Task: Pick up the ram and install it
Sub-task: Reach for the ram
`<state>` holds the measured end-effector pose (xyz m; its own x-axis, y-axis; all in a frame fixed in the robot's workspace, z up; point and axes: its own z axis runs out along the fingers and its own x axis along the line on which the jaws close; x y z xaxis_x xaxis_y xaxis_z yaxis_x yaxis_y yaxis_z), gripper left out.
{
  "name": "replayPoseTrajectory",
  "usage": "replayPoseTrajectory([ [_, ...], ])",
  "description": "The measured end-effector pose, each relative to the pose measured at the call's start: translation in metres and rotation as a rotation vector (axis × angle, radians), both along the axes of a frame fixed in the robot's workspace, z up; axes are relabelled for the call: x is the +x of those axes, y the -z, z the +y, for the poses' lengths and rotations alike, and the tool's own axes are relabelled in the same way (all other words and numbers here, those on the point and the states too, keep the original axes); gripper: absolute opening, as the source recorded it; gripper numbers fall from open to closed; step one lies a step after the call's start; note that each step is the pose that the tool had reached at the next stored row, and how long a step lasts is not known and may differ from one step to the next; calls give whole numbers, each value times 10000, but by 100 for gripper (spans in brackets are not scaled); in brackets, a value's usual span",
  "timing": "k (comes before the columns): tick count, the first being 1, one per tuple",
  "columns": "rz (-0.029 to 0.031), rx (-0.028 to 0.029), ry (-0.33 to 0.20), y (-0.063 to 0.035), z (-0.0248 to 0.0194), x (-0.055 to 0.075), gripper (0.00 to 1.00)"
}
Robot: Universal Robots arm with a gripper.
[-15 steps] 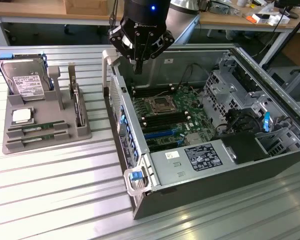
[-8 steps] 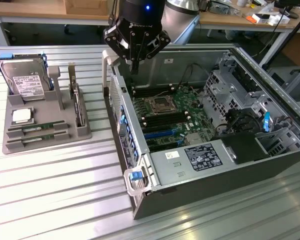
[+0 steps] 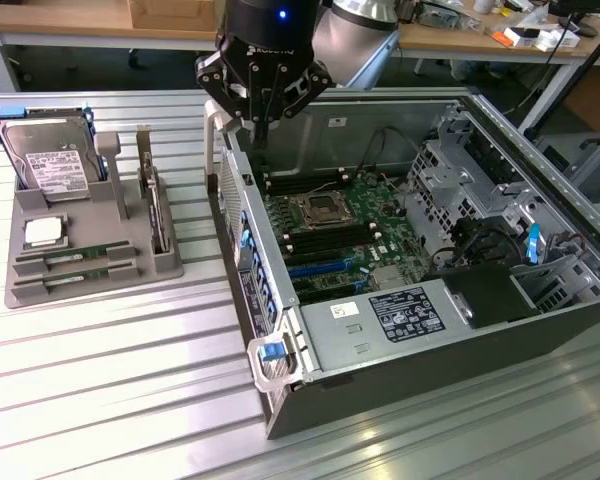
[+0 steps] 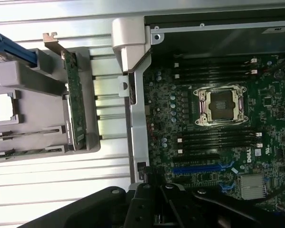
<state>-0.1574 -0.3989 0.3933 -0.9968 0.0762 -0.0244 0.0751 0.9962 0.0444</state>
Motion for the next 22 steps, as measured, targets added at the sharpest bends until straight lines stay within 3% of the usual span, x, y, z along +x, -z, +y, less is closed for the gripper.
replayPoseTrajectory([
  [22, 0, 0, 0, 0, 0, -234, 11],
])
